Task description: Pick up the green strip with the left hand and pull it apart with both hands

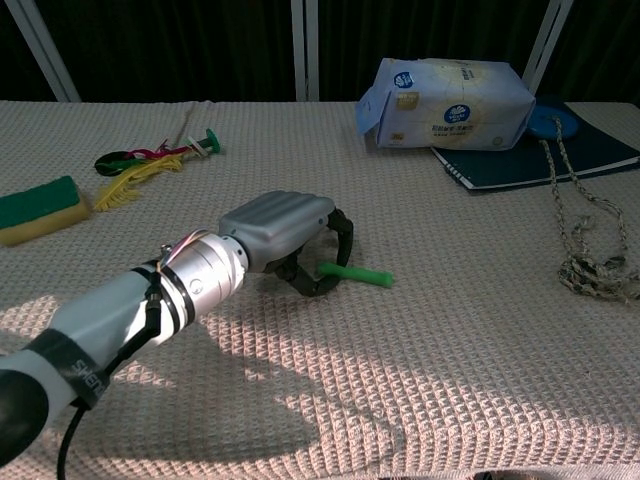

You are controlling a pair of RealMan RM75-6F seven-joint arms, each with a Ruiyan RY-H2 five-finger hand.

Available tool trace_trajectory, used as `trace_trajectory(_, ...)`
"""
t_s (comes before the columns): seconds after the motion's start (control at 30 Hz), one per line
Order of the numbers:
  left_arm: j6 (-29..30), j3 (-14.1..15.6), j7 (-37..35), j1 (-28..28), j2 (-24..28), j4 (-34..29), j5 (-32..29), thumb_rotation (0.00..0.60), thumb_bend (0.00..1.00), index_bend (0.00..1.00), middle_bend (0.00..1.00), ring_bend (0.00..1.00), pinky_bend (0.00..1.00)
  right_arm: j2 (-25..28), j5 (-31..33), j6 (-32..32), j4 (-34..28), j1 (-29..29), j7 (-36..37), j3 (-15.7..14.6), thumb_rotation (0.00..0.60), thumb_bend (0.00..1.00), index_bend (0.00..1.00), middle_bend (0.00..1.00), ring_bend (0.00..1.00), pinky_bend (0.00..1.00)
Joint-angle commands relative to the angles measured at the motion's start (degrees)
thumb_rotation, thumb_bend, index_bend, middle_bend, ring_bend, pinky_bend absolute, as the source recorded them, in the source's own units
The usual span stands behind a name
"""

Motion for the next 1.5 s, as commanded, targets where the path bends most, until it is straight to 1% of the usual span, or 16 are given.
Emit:
trace_trajectory(0.03,0.2,0.0,-0.5,0.1,0.3,-0.5,0.1,0.583,0.35,0.52,0.33,0.23,0.22,0.0,-0.1,0.1,-0.1,0.0,0.0,0.0,0.6,0.3,0.0,0.0,0.0,0.0)
trace_trajectory(0.3,2.3,-1.2,-2.1,0.9,4.0,-6.4,0.5,0.581,0.35,0.52,0.33,0.23,0.22,-0.3,-0.2,-0.6,-0.1,0.3,-0.4,-0.2,0.6,0.3,0.0,0.0,0.0,0.0)
trace_trajectory(0.57,5.1,-4.2,-4.5,2.5,10.3,-15.7,-0.7,0.579,0.35,0.54,0.33,0.23,0.22,-1.2,-0.7,-1.8,0.3,0.8,-0.9,-0.9,0.6,0.3,0.0,0.0,0.0,0.0)
trace_trajectory(0.73,8.0,-5.2,-3.2,3.2,13.8,-20.4,0.2,0.579,0.35,0.55,0.33,0.23,0.22,-3.3,-0.2,-4.0,2.2,1.7,1.0,-1.5,0.6,0.3,0.0,0.0,0.0,0.0)
trace_trajectory(0.87,9.1,-6.4,-1.5,3.4,17.1,-24.2,-0.3,0.579,0.35,0.55,0.33,0.23,0.22,-5.8,1.4,-6.6,4.7,2.8,7.1,-1.4,0.6,0.3,0.0,0.0,0.0,0.0)
trace_trajectory(0.93,9.5,-7.3,-1.0,3.5,18.8,-26.2,-1.0,0.579,0.35,0.55,0.34,0.23,0.22,-7.1,2.6,-9.0,6.4,3.5,10.8,-1.5,0.6,0.3,0.0,0.0,0.0,0.0)
trace_trajectory(1.1,10.9,-8.6,0.6,3.5,21.9,-29.8,-1.6,0.58,0.35,0.55,0.36,0.23,0.22,-9.8,5.6,-16.0,9.9,6.4,15.8,-0.7,0.6,0.29,0.0,0.0,0.0,0.0)
trace_trajectory(1.17,11.4,-8.8,1.1,3.4,22.5,-30.9,-1.6,0.578,0.35,0.55,0.36,0.23,0.22,-10.9,6.0,-18.4,11.1,8.0,18.6,-0.2,0.6,0.28,0.0,0.0,0.0,0.0)
trace_trajectory(1.33,12.5,-8.6,2.8,3.2,23.4,-33.1,-1.8,0.579,0.35,0.55,0.36,0.23,0.22,-13.9,5.6,-25.3,12.9,14.0,31.1,1.8,0.6,0.21,0.0,0.0,0.0,0.0)
trace_trajectory(1.4,12.7,-8.4,3.8,3.0,23.7,-33.8,-2.1,0.581,0.35,0.55,0.36,0.23,0.22,-15.4,5.1,-27.2,14.1,16.5,35.3,2.7,0.6,0.21,0.0,0.0,0.0,0.0)
trace_trajectory(1.5,13.3,-8.1,5.6,2.9,24.1,-34.8,-2.5,0.58,0.35,0.55,0.36,0.23,0.22,-17.6,4.7,-28.6,16.0,19.5,37.3,4.0,0.6,0.21,0.0,0.0,0.0,0.0)
